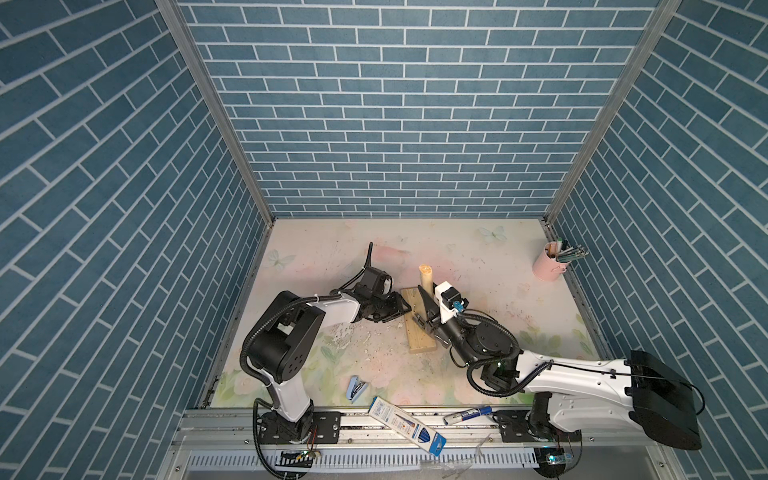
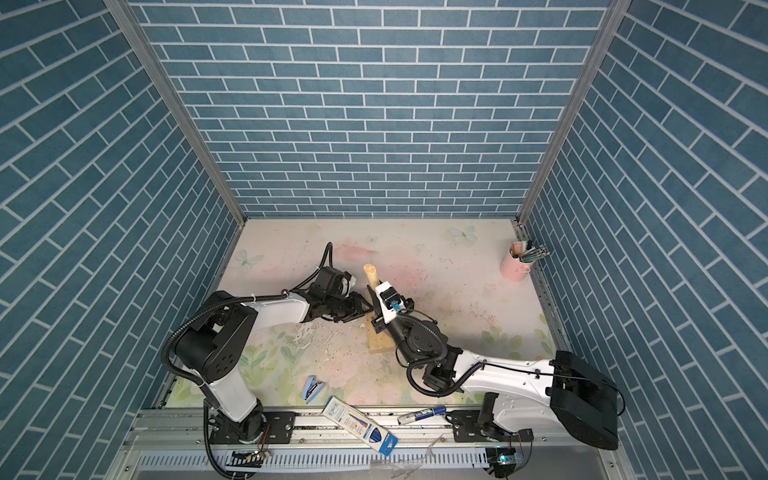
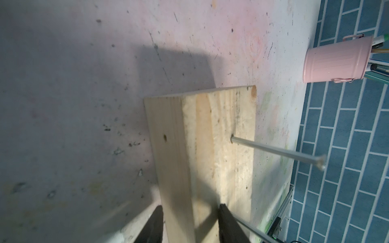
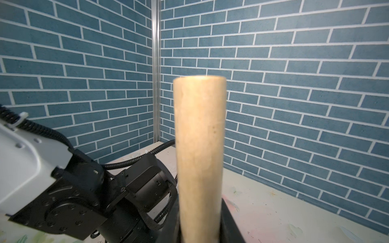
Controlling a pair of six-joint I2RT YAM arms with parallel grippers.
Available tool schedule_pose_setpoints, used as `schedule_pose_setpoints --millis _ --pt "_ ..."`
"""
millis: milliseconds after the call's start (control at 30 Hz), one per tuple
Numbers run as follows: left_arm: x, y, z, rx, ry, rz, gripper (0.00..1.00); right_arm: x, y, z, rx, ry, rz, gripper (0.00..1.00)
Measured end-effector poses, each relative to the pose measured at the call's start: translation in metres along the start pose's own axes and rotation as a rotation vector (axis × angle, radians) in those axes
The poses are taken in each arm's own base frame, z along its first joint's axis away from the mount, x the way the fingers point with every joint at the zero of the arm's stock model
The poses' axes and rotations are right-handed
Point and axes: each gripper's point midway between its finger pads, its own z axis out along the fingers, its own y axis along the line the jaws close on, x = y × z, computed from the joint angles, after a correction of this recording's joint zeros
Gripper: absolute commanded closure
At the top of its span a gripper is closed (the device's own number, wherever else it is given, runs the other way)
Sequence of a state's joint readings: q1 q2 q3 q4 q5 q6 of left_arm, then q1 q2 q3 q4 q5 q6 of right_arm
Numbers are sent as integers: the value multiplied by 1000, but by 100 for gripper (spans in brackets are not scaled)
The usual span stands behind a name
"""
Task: Use a claw hammer to pull out a nail
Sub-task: Remove the nail from the mounting plate.
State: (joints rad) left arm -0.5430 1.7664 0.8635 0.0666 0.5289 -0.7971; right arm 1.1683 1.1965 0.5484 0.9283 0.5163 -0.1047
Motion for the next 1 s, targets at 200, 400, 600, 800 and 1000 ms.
schedule_pose_setpoints --millis 200,400,600,800,1000 --pt "0 0 0 1 0 1 57 2 -9 13 -5 47 36 100" --pt "-1 -2 0 -4 3 1 57 4 -15 20 -10 74 55 100" --pt "0 -6 3 -10 5 13 57 5 -24 25 -4 89 60 100" --pt "-1 -10 7 -8 7 19 57 7 -36 29 9 96 62 100" --pt "-3 -17 13 -1 13 27 57 9 -51 32 37 98 61 100"
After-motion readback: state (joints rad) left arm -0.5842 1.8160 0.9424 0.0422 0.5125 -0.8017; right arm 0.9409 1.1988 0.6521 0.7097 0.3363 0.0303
